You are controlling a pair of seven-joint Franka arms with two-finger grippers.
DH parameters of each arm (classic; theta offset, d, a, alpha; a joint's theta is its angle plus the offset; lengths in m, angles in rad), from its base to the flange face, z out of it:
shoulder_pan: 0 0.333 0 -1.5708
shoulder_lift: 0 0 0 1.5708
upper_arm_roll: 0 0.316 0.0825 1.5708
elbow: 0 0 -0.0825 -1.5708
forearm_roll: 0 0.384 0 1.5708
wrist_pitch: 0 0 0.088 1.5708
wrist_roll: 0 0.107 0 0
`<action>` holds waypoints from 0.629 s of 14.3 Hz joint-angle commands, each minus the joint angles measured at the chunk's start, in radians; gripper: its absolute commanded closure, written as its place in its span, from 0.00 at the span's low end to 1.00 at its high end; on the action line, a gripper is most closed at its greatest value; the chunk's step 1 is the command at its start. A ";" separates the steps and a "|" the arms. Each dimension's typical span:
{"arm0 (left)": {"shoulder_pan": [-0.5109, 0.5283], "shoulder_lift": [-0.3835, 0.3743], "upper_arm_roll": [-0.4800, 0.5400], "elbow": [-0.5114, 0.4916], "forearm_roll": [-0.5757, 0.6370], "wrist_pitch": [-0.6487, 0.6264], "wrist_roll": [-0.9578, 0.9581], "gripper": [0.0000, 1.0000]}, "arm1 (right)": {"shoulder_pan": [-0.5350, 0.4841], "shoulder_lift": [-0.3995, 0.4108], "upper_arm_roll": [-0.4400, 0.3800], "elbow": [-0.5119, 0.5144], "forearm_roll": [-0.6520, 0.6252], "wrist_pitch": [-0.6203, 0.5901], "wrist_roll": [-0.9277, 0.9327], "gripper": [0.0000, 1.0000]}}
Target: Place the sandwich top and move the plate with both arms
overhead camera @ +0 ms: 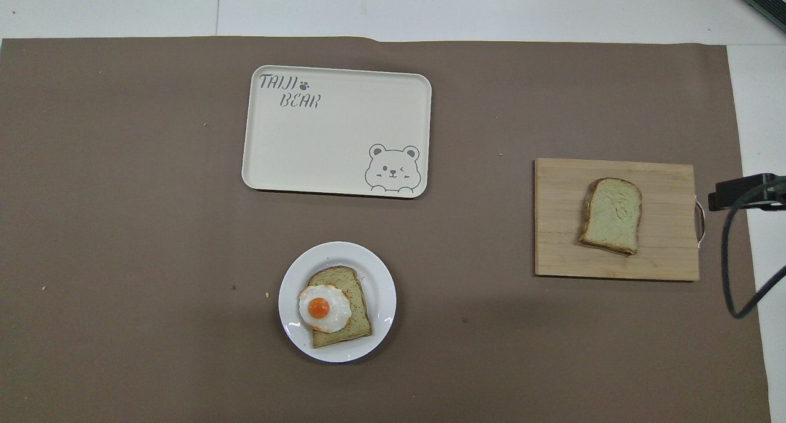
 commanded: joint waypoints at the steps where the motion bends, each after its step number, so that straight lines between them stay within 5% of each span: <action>1: -0.009 -0.010 0.005 -0.003 -0.009 -0.014 -0.010 0.00 | -0.001 -0.010 0.003 -0.007 -0.006 -0.001 0.000 0.00; 9: -0.008 -0.010 0.005 -0.003 -0.009 -0.014 -0.012 0.00 | -0.008 -0.015 0.003 -0.014 -0.006 -0.004 -0.002 0.00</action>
